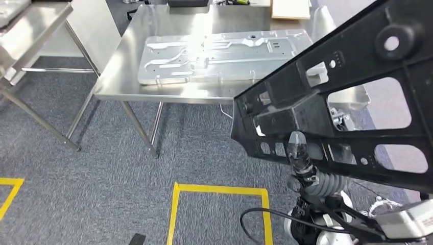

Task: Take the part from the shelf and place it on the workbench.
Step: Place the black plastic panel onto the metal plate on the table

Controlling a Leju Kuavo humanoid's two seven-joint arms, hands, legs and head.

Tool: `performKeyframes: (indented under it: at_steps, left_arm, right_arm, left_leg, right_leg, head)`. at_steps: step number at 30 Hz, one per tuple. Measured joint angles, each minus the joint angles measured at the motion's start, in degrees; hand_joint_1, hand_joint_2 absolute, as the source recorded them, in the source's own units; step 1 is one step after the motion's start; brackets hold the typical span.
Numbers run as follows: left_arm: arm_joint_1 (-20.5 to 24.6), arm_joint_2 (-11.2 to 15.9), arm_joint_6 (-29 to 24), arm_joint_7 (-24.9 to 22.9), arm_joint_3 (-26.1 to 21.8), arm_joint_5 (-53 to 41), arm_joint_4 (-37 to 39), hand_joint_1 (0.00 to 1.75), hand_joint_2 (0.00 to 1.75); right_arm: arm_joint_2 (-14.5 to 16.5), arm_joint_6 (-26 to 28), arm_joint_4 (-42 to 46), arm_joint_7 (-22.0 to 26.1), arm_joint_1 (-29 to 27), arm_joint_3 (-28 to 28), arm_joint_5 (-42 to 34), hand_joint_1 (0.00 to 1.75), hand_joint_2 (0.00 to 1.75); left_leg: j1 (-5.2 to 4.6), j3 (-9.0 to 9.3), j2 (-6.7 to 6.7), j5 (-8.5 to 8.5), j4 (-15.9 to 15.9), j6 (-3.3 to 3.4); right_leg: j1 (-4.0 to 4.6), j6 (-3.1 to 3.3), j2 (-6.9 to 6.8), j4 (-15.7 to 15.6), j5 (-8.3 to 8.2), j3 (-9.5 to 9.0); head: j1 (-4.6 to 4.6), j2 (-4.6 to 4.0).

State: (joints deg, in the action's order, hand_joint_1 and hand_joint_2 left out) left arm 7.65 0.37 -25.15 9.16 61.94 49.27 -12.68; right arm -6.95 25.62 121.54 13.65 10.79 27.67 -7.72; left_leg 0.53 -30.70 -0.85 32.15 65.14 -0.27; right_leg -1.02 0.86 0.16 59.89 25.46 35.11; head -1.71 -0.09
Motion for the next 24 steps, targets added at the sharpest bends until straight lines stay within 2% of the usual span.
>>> performKeyframes:
  at_steps: [2,3,4,5,6,8,9,10,13,15,16,18,19,20,21,22,23,24]
  left_arm:
    - [0.0,0.0,0.0,0.0,0.0,0.0,0.0,0.00,1.75]
    - [0.0,0.0,0.0,0.0,0.0,0.0,0.0,0.00,1.75]
    - [-0.1,0.0,0.0,0.0,0.0,0.0,0.0,0.00,1.75]
    - [-0.3,0.1,0.0,0.0,0.0,0.0,0.0,0.00,1.75]
    - [-0.4,0.1,0.0,-0.1,0.0,0.0,0.0,0.00,1.75]
    - [-0.6,0.4,0.0,-0.1,0.0,0.1,0.0,0.00,1.75]
    - [-0.6,0.6,0.1,-0.1,0.0,0.1,0.0,0.00,1.75]
    - [-0.7,0.7,0.1,-0.1,0.0,0.1,0.0,0.00,1.75]
    - [-0.7,0.7,0.1,-0.1,0.0,0.1,0.0,0.00,1.75]
    - [-0.5,0.7,0.1,-0.1,0.0,0.1,0.0,0.00,1.75]
    - [-0.4,0.7,0.1,-0.1,0.0,0.1,0.0,0.00,1.75]
    - [-0.4,0.8,0.1,-0.1,0.0,0.1,0.0,0.00,1.75]
    - [-0.5,0.8,0.1,-0.1,0.0,0.2,0.0,0.00,1.75]
    - [-0.5,0.8,0.1,-0.1,0.0,0.2,0.0,0.00,1.75]
    - [-0.5,0.8,0.1,-0.1,0.0,0.2,0.0,0.00,1.75]
    - [-0.5,0.8,0.2,-0.1,0.0,0.2,0.0,0.00,1.75]
    - [-0.5,0.8,0.3,-0.1,0.0,0.3,0.0,0.00,1.75]
    - [-0.5,0.8,0.3,-0.1,0.0,0.3,0.0,0.00,1.75]
  right_arm:
    - [0.0,0.0,0.0,0.0,0.1,0.0,0.0,1.75,1.75]
    - [0.0,0.0,0.0,0.0,0.1,0.0,0.0,1.75,1.75]
    - [0.0,0.0,0.0,0.0,0.1,0.0,0.0,1.75,1.75]
    - [0.0,0.0,0.0,0.0,0.1,0.0,0.0,1.75,1.75]
    - [0.0,0.0,0.0,0.0,0.1,0.0,0.0,1.75,1.75]
    - [0.0,0.0,-0.1,0.0,0.1,0.0,-0.1,1.75,1.75]
    - [0.0,0.0,-0.2,0.0,0.1,0.0,-0.2,1.75,1.75]
    - [0.0,-0.1,-0.3,0.0,0.1,0.0,-0.3,1.75,1.75]
    - [0.0,-0.2,-0.3,-0.1,0.2,0.0,-0.4,1.75,1.75]
    - [0.0,-0.3,-0.3,-0.1,0.5,0.0,-0.4,1.75,1.75]
    - [0.0,-0.3,-0.4,-0.1,0.5,0.0,-0.4,1.75,1.75]
    - [0.0,-0.3,-0.4,-0.1,0.5,0.0,-0.4,1.75,1.75]
    - [0.0,-0.3,-0.4,-0.1,0.5,0.0,-0.4,1.75,1.75]
    - [0.0,-0.3,-0.5,-0.1,0.5,0.0,-0.4,1.75,1.75]
    - [0.0,-0.3,-0.5,-0.1,0.5,0.0,-0.4,1.75,1.75]
    - [0.0,-0.3,-0.5,-0.1,0.5,0.0,-0.4,1.75,1.75]
    - [0.0,-0.3,-0.6,-0.1,0.5,0.0,-0.4,1.75,1.75]
    - [0.0,-0.3,-0.6,-0.1,0.5,0.0,-0.4,1.75,1.75]
  left_leg:
    - [0.05,-5.37,0.09,2.11,6.5,-0.33]
    - [0.06,-7.57,0.11,3.57,8.3,-0.34]
    - [0.05,-9.20,0.12,4.63,8.7,-0.26]
    - [0.03,-10.03,0.13,4.56,7.5,-0.09]
    - [-0.03,-10.23,0.14,2.83,5.0,0.19]
    - [-0.43,-9.91,0.18,-4.14,-1.3,0.94]
    - [-0.67,-9.60,0.12,-6.93,-3.5,1.26]
    - [-0.85,-9.35,0.03,-8.69,-4.7,1.53]
    - [-0.71,-7.64,-0.10,-8.93,-5.7,2.17]
    - [-0.56,-6.24,-0.07,-8.38,-6.2,2.71]
    - [-0.58,-5.68,-0.07,-7.93,-6.3,2.92]
    - [-0.63,-4.51,-0.11,-6.81,-6.4,3.12]
    - [-0.66,-3.78,-0.18,-6.17,-6.4,3.11]
    - [-0.67,-2.91,-0.29,-5.49,-6.3,3.09]
    - [-0.67,-1.92,-0.39,-4.76,-6.3,3.04]
    - [-0.68,-1.06,-0.48,-3.97,-6.4,2.94]
    - [-0.70,-0.15,-0.52,-3.16,-6.2,2.74]
    - [-0.70,0.37,-0.58,-2.46,-6.1,2.44]
  right_leg:
    - [0.06,0.30,-0.03,-0.1,0.97,-1.13]
    - [0.09,0.32,0.04,-0.1,1.52,-1.75]
    - [0.12,0.32,0.15,-0.1,2.18,-2.54]
    - [0.13,0.29,0.26,-0.1,2.87,-3.45]
    - [0.13,0.21,0.34,-0.2,3.60,-4.44]
    - [0.17,-0.16,0.50,-0.2,5.03,-5.98]
    - [0.22,-0.51,0.59,-0.3,5.70,-6.44]
    - [0.26,-0.87,0.71,-0.2,6.11,-6.94]
    - [0.40,-1.73,0.69,1.6,5.84,-7.37]
    - [0.33,-2.07,0.51,6.0,6.04,-4.88]
    - [0.30,-2.25,0.44,8.9,6.91,-2.87]
    - [0.30,-2.58,0.43,13.6,10.12,1.42]
    - [0.28,-2.71,0.42,14.2,11.37,2.87]
    - [0.27,-2.77,0.42,13.4,11.58,3.64]
    - [0.27,-2.76,0.43,11.2,10.25,3.74]
    - [0.27,-2.63,0.43,7.9,7.19,3.51]
    - [0.38,-2.35,0.43,4.9,3.61,3.36]
    - [0.58,-1.98,0.42,2.7,0.80,3.10]
  head:
    - [-0.03,0.00]
    - [-0.03,0.00]
    - [-0.04,0.00]
    - [-0.04,0.00]
    - [-0.04,0.00]
    - [-0.04,0.00]
    - [-0.04,0.00]
    - [-0.04,0.00]
    - [0.01,0.00]
    - [0.05,0.00]
    - [0.08,0.00]
    - [0.07,0.00]
    - [0.07,0.00]
    - [0.08,0.00]
    - [0.09,0.00]
    - [0.10,0.00]
    - [0.08,-0.01]
    - [0.06,-0.01]
